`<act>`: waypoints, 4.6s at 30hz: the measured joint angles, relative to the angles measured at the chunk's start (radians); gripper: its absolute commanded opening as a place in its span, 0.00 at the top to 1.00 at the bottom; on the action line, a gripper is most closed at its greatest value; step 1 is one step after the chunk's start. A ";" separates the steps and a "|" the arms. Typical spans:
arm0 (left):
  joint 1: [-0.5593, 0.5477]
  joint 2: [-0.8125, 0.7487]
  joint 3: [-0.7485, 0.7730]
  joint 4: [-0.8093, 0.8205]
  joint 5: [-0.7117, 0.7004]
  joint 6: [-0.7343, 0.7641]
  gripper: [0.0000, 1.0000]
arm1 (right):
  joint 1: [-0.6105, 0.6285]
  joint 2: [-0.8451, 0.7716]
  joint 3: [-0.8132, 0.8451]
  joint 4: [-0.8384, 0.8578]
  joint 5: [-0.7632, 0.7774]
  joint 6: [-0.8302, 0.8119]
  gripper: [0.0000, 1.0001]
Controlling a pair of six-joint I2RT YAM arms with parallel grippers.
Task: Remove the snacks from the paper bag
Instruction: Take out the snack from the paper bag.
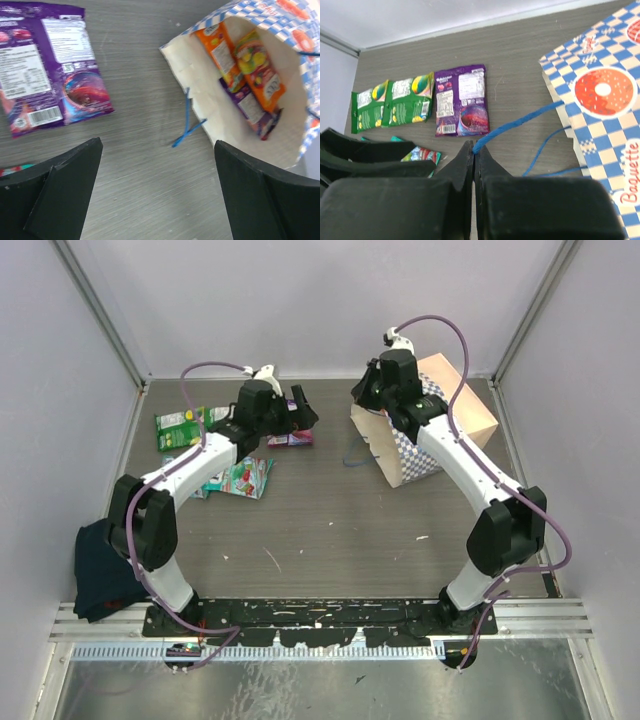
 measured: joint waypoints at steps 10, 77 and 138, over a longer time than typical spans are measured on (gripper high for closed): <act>-0.109 0.134 -0.058 0.391 0.097 -0.370 0.37 | 0.000 -0.130 -0.105 -0.055 -0.014 0.017 1.00; -0.479 0.948 0.713 0.395 -0.283 -0.765 0.52 | 0.165 -0.280 -0.356 0.180 0.315 0.294 0.99; -0.255 -0.029 -0.203 0.429 0.156 -0.227 1.00 | -0.112 -0.283 -0.452 0.324 0.175 0.175 1.00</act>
